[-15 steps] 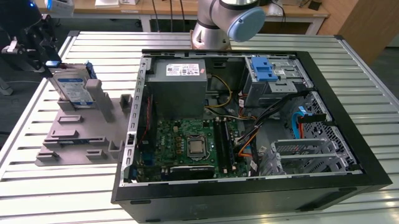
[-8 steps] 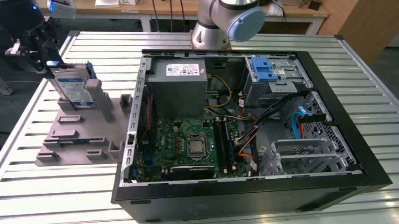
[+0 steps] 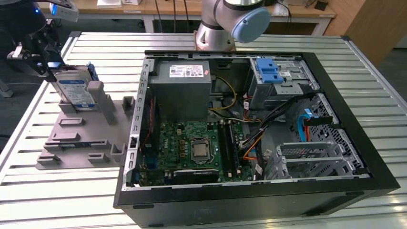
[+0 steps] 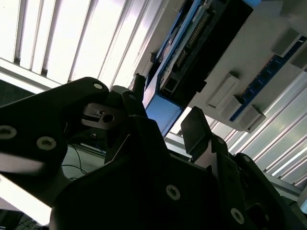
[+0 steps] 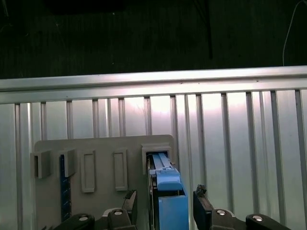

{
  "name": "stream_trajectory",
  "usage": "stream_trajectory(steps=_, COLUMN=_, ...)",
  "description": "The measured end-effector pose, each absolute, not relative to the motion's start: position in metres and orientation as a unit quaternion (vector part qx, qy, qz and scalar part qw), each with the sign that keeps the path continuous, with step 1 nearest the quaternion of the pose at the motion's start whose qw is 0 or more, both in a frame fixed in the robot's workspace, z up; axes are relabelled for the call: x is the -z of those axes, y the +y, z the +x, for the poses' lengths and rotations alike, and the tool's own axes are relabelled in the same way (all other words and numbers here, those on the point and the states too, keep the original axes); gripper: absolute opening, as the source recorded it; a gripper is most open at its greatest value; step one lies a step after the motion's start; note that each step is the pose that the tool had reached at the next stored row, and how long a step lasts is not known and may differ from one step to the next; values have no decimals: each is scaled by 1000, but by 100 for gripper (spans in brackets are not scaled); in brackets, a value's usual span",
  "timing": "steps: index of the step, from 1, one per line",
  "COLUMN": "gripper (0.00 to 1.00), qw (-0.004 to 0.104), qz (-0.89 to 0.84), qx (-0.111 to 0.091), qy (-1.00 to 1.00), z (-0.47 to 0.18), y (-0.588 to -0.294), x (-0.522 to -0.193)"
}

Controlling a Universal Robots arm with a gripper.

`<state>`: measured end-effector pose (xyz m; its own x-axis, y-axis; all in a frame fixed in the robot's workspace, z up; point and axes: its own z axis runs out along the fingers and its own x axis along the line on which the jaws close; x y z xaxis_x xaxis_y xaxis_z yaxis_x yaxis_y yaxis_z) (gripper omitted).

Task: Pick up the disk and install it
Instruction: 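Pick up the disk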

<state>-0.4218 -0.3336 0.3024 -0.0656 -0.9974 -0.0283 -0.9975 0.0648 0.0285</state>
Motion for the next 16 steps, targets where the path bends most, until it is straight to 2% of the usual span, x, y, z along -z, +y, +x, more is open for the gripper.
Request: stream_trajectory(steps=16, gripper=58, qw=1, qz=-684, qx=-20, qy=730, z=-423, y=-332, x=-295)
